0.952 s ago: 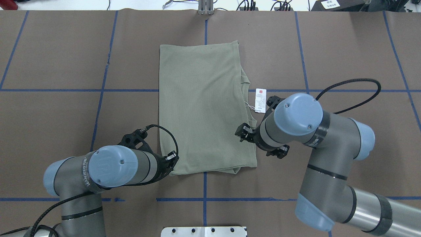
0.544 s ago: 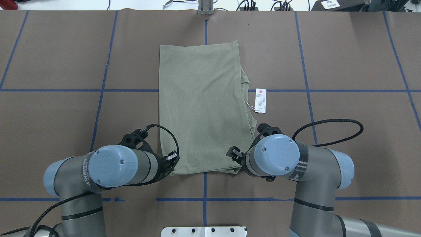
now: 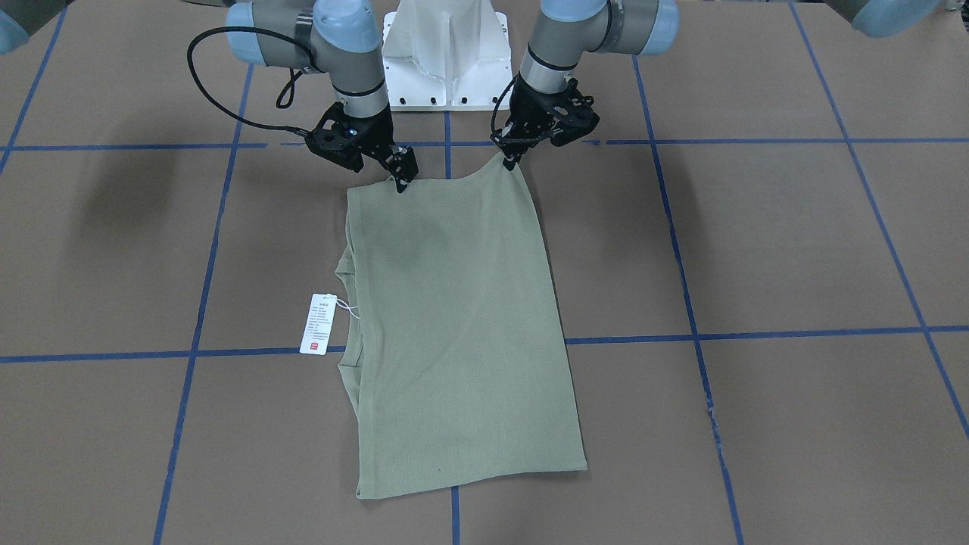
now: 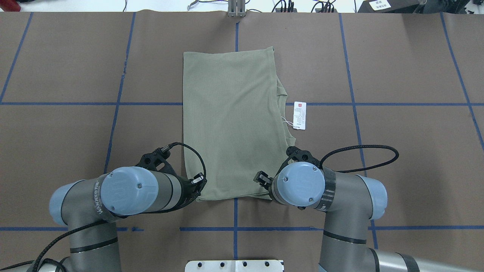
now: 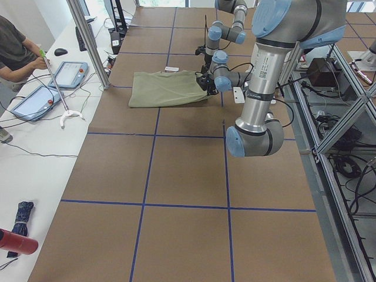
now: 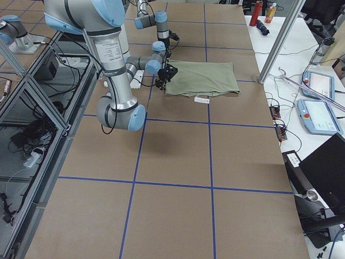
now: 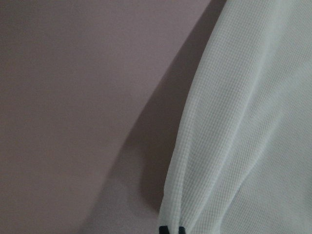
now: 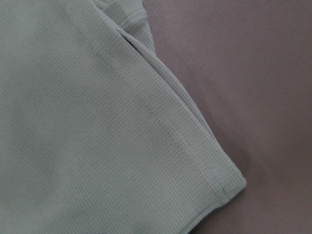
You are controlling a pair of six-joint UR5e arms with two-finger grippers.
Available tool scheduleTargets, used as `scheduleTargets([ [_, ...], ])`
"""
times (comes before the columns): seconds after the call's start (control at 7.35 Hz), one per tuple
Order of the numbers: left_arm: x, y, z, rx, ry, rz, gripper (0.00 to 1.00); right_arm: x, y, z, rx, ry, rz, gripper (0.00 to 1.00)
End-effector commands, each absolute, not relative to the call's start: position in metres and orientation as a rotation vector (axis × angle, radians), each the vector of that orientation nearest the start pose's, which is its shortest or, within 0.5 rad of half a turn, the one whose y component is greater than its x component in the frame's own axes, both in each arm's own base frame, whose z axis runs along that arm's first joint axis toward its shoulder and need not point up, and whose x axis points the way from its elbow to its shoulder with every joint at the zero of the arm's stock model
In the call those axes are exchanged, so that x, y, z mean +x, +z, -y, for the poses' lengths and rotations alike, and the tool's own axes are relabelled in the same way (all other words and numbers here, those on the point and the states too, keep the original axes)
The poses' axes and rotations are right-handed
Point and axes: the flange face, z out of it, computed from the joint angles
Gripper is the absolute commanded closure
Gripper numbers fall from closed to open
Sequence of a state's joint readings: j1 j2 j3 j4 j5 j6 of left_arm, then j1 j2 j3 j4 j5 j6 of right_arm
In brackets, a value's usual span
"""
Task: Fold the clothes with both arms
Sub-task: 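Grasp the near corners of the shirt with both grippers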
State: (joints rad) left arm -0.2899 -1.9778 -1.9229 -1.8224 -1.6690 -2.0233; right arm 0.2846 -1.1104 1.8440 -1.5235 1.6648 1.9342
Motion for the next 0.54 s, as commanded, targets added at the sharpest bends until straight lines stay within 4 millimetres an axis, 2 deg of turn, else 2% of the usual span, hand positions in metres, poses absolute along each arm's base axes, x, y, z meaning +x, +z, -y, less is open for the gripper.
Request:
scheduleTargets([
  [0.0, 0.529, 0.2502, 0.2867, -0.175, -0.627, -1.021, 1.0, -0.5646, 0.2842, 0.2938, -0.123, 0.581, 0.78, 0.0],
  [0.41, 0.5291, 0.2504, 0.2868, -0.175, -0.627, -1.019, 1.0, -0.5688, 0.2914, 0.2951, -0.119, 0.576, 0.764, 0.0],
])
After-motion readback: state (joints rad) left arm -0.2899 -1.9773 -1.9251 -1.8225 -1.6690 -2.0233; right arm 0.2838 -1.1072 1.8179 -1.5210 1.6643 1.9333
